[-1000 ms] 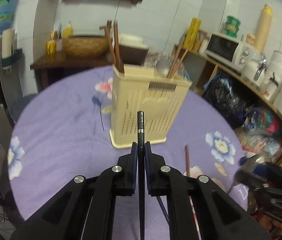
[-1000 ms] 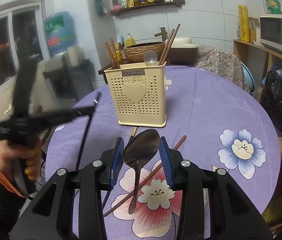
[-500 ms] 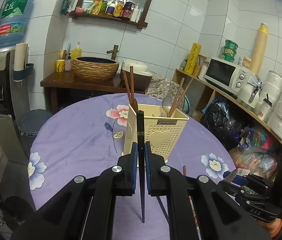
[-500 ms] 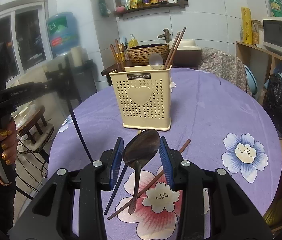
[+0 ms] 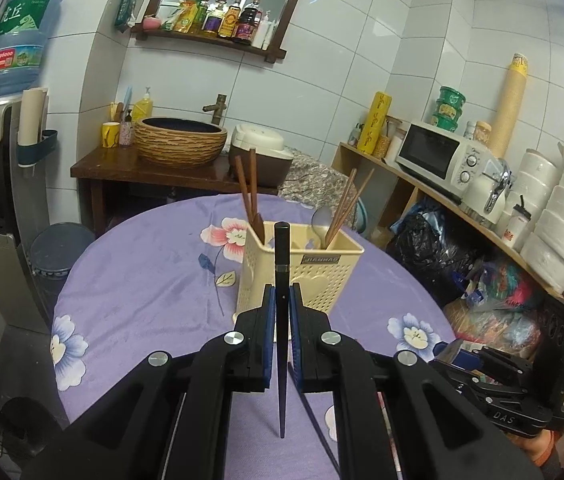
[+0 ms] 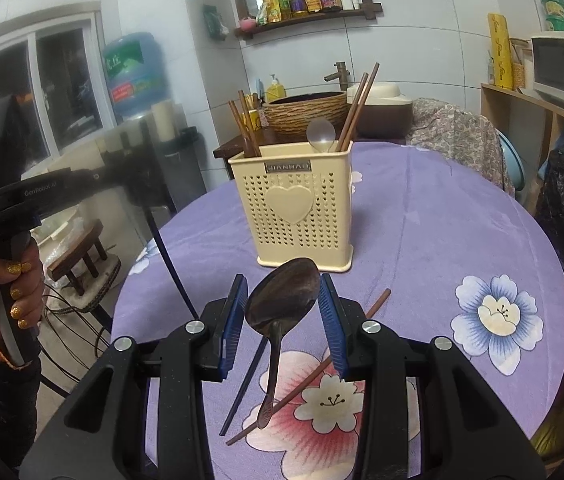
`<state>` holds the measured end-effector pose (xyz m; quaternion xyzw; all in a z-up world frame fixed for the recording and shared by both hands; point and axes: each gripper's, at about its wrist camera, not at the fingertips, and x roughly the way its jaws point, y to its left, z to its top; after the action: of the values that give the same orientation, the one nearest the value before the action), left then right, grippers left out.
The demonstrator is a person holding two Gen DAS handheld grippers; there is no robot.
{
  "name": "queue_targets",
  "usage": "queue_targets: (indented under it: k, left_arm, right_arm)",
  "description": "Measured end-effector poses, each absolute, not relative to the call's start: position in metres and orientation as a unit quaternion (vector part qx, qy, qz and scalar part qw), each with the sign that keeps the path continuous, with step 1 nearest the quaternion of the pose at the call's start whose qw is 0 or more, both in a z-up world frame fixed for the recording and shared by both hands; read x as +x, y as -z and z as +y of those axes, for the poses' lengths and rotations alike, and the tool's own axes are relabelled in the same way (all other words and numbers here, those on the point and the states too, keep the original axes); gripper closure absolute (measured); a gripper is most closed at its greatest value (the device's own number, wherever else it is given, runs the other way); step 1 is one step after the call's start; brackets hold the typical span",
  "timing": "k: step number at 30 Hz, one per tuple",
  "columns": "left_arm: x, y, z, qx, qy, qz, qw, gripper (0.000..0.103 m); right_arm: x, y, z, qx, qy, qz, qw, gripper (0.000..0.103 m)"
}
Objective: Organize utensils
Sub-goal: 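Lower the black chopstick and silver spoon into the beige holder with both tools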
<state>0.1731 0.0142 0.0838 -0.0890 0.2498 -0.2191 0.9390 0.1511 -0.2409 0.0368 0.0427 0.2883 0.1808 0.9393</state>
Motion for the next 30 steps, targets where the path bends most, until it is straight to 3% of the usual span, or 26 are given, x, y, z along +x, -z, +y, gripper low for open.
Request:
queue_targets:
  k: [16, 21, 30]
  left_arm:
    - [0.252, -0.220, -0.012, -0.084, 0.195, 0.147, 0.966, 0.095]
    - [0.274, -0.209, -0.026, -0.074, 0.182, 0.151, 0.969, 0.095]
    - [0.285, -0.135, -0.040, -0.041, 0.165, 0.190, 0.967, 0.095]
  right_arm:
    - [0.261, -0.189, -0.213, -0.013, -0.135, 0.147, 0.980, 0.066]
    - [0.300, -0.177, -0.212, -0.026, -0.099, 0.156, 0.982, 0.066]
    - [0.321, -0.099, -0.215, -0.019, -0.081, 0.203, 0.976, 0.066]
